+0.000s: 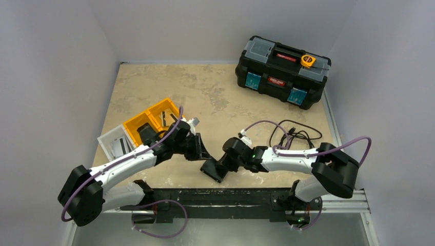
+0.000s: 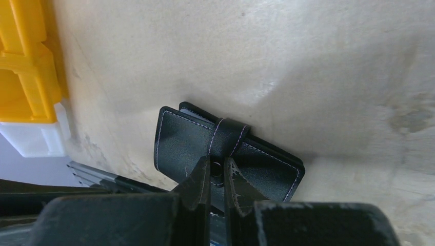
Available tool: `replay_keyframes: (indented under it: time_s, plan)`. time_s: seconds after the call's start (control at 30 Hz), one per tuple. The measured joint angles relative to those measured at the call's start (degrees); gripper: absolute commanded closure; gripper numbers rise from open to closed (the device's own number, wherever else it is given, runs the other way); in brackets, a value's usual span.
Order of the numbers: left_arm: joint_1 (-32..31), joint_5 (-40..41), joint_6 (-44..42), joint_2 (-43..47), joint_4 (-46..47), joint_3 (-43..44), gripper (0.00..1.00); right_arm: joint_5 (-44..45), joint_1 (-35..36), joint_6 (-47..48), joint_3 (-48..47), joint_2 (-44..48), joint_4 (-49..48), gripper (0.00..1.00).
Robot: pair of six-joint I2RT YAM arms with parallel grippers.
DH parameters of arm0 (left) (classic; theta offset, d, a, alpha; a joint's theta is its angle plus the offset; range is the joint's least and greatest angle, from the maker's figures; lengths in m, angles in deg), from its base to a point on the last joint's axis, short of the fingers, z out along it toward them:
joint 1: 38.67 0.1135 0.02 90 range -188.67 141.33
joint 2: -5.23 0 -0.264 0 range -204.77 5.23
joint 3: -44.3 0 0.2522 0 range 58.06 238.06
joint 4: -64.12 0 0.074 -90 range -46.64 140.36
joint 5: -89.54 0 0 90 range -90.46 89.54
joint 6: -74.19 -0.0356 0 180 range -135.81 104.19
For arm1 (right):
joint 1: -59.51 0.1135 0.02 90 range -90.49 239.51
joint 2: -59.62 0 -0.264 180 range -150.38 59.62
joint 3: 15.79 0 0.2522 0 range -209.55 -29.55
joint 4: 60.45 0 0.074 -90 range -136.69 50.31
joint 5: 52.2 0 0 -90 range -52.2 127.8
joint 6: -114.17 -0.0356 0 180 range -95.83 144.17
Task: Take the credit cards out of the card holder
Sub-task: Move the card holder to the corner of the board, then open the card holder at the corner of the board.
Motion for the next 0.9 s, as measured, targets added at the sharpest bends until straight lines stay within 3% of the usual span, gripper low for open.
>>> replay_keyframes:
  time_s: [0.2, 0.57, 0.9]
  plan:
    - [-2.86, -1.07, 3.43, -5.95, 6.38, -1.95, 1.00, 0.24, 0.70, -1.81, -2.10, -2.71, -1.62, 1.00]
    - [-3.96, 6.82, 5.77, -13.38, 4.33, -2.95, 1.00, 2.49, 0.85, -2.43, -1.11, 0.07, 0.26, 1.00]
    - [-4.28, 7.78, 5.44, -16.87, 2.43, 0.04, 1.00, 2.29, 0.94, -3.69, 3.04, 7.10, -0.50, 1.00]
